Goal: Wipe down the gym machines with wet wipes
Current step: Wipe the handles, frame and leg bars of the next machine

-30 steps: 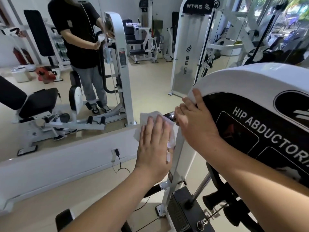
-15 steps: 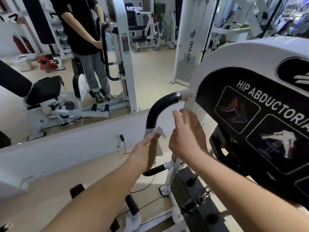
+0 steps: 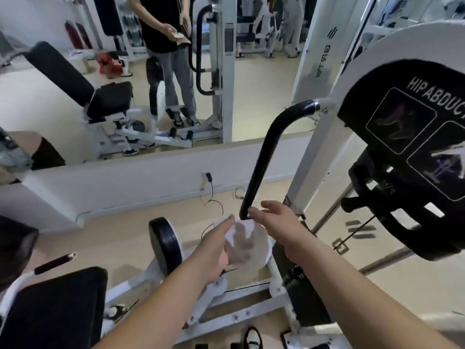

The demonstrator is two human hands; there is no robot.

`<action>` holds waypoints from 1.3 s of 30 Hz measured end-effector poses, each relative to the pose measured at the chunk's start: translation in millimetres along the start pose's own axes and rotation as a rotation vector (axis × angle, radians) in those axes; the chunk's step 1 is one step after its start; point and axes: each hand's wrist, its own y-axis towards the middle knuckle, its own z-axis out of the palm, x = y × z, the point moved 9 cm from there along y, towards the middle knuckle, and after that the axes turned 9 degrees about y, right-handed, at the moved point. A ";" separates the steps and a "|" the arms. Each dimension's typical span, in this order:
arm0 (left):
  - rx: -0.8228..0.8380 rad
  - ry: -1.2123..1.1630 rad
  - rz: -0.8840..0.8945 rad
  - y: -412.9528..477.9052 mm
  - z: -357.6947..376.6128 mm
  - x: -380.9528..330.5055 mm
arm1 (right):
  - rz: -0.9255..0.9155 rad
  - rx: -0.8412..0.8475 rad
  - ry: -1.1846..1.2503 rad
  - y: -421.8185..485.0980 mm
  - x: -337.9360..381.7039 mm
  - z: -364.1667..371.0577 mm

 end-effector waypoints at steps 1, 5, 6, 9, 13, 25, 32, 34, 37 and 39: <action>0.059 -0.092 0.014 -13.4 -4.7 5.5 | 0.034 0.031 0.001 -7.0 -17.1 10.5; 0.176 -0.242 0.064 -57.8 -24.9 35.6 | 0.189 0.258 0.116 -40.8 -71.9 49.6; 0.172 -0.240 0.077 -68.3 -29.3 44.0 | 0.191 0.292 0.107 -48.7 -78.8 56.5; 0.194 -0.212 0.096 -95.6 -36.7 65.4 | 0.158 0.324 0.127 -64.8 -94.6 68.7; 0.095 -0.174 0.126 -128.9 -56.2 98.7 | 0.140 0.302 0.196 -92.6 -116.3 82.5; -0.213 -0.375 0.096 -246.4 -91.1 217.7 | 0.175 0.298 0.364 -203.1 -195.7 130.4; -0.361 -0.576 0.112 -312.8 -172.9 266.5 | 0.161 0.388 0.345 -259.0 -198.4 207.0; -0.352 -0.670 0.184 -335.1 -190.5 263.6 | 0.199 0.460 0.337 -273.0 -199.8 247.8; -0.306 -0.699 0.297 -367.5 -227.9 255.3 | 0.269 0.538 0.300 -298.6 -199.7 318.5; -0.278 -0.624 0.351 -385.8 -266.2 251.8 | 0.261 0.599 0.248 -312.1 -197.4 370.2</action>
